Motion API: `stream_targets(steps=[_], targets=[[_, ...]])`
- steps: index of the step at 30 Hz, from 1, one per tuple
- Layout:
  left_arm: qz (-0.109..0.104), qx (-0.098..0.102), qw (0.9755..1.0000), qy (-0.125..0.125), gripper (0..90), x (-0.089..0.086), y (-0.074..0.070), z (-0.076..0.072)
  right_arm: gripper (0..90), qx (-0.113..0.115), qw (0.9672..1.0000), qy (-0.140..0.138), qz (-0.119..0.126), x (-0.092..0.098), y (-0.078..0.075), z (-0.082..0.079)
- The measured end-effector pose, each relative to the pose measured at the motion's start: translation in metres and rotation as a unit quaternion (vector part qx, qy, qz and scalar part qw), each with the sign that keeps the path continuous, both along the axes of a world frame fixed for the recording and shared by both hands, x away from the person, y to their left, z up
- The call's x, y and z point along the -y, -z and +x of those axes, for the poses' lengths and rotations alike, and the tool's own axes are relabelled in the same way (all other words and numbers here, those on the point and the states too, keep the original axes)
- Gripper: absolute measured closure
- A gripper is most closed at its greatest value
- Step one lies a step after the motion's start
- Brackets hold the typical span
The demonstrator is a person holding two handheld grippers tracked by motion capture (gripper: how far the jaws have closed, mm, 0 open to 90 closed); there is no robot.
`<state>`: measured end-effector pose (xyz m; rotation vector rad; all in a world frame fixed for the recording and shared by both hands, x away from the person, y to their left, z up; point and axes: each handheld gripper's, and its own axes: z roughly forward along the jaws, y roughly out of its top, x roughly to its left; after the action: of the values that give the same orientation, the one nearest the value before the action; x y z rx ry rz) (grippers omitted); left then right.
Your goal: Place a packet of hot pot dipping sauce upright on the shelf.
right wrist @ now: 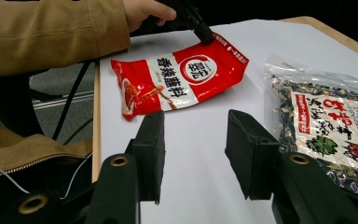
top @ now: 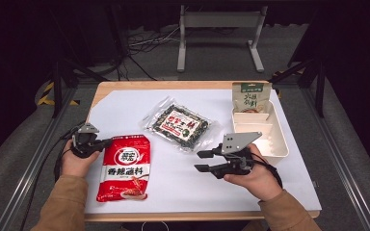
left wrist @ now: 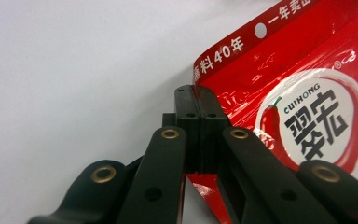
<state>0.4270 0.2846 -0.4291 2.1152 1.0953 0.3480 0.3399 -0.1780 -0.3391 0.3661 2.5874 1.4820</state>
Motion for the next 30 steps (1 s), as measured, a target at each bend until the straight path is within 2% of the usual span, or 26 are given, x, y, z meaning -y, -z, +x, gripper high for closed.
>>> stream_targets(steps=[4, 9, 15, 19, 26, 28, 30], targets=[[0.005, 0.005, 1.0, -0.004, 89.8, 0.001, -0.008, -0.003, 59.7, -0.008, 0.9999, 0.006, -0.001, -0.001, -0.002, 0.002], [0.001, 0.017, 0.9998, 0.001, 89.9, 0.001, -0.023, -0.009, 60.6, -0.004, 0.9999, 0.014, 0.0, -0.003, -0.005, 0.002], [0.0, 0.031, 0.9995, 0.009, 90.0, -0.002, -0.047, -0.02, 60.9, 0.008, 0.9991, 0.041, -0.006, -0.004, -0.008, 0.002], [-0.003, 0.052, 0.9984, 0.021, 90.0, -0.001, -0.064, -0.031, 60.9, 0.01, 0.9986, 0.051, -0.004, -0.005, -0.01, 0.002], [-0.027, 0.093, 0.9945, 0.041, 90.0, 0.001, -0.09, -0.057, 58.0, 0.016, 0.9982, 0.058, -0.005, -0.015, -0.014, 0.003], [-0.031, 0.097, 0.9938, 0.045, 90.0, 0.001, -0.094, -0.061, 57.5, 0.015, 0.9982, 0.058, -0.003, -0.018, -0.015, 0.005], [-0.051, 0.11, 0.9904, 0.065, 90.0, 0.001, -0.102, -0.071, 57.4, 0.016, 0.9982, 0.057, -0.002, -0.02, -0.015, 0.006]])
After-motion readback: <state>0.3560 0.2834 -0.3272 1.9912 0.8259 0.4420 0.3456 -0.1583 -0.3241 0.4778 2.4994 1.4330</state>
